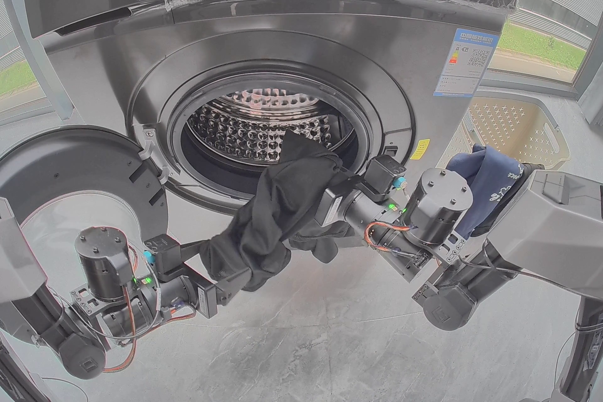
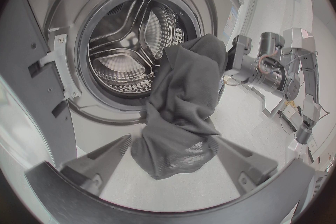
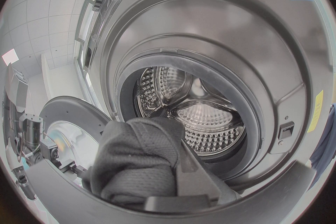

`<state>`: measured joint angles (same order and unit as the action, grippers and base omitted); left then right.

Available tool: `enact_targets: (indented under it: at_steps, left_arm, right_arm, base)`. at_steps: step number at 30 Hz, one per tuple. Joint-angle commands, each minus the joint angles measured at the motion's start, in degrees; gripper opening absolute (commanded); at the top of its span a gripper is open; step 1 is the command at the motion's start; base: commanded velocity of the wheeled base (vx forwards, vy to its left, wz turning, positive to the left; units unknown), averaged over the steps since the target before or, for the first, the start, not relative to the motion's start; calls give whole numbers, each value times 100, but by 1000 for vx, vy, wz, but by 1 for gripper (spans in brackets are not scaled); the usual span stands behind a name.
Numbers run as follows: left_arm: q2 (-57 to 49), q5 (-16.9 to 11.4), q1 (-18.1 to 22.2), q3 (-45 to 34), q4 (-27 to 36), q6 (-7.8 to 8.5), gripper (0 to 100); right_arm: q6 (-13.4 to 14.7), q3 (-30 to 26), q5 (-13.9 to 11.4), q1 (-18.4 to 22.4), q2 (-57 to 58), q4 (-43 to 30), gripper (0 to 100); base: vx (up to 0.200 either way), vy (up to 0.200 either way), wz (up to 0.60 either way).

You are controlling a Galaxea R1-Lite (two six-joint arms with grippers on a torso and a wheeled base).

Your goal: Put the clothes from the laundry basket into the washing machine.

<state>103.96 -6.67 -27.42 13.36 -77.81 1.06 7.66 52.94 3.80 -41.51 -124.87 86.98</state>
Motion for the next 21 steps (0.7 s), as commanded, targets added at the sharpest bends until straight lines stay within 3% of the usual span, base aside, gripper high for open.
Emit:
enact_targets:
  at_steps: [1,8,14,21]
  left_arm:
    - [300,-10,-62,-334,-190,52,100]
    - [476,-98,-264,-721,-349,395,100]
    - [731,-124,-405,-202,-1052,307,100]
    - [1337,-133,-414,589,-1113,316,100]
  right_arm:
    - [-10,41,-2,11,24,-6,0]
    - [-10,49,-2,-41,-29,3,0]
    - [-1,-12,-2,-200,-2,3,0]
    - [-1,-3,-2,-358,-38,-14,0]
  base:
    - [0,0,0]
    - [0,0,0]
    - [0,0,0]
    - [0,0,0]
